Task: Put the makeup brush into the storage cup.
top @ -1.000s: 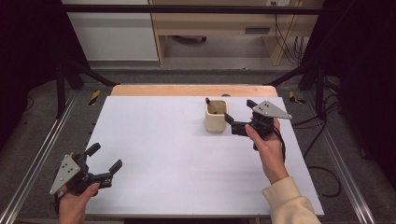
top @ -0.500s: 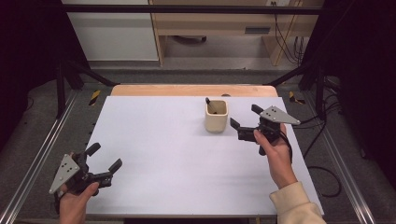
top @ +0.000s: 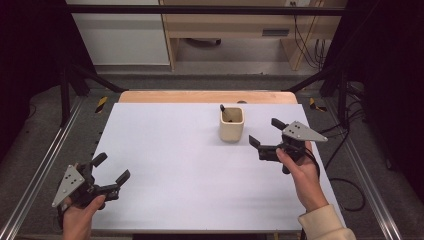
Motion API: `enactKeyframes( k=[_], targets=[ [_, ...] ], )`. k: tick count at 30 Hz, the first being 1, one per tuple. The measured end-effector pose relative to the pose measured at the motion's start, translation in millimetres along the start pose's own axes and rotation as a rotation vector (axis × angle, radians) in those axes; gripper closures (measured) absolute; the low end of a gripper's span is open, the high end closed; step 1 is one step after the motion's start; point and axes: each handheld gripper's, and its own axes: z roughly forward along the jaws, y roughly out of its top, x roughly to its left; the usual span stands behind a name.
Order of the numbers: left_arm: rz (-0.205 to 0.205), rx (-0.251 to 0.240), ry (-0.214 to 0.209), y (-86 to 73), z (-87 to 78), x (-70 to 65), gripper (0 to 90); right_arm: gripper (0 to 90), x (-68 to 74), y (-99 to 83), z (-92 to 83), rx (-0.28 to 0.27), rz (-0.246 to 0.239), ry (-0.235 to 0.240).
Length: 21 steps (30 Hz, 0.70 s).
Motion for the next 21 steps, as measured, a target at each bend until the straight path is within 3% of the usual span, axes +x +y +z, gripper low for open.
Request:
enactKeyframes(
  k=[21],
  targets=[
    [0.003,-0.005,0.001,-0.2,-2.8,2.3,0.3,4.6,-5.1,-12.8,-43.4,-0.032,-0.042,-0.034]
  ],
)
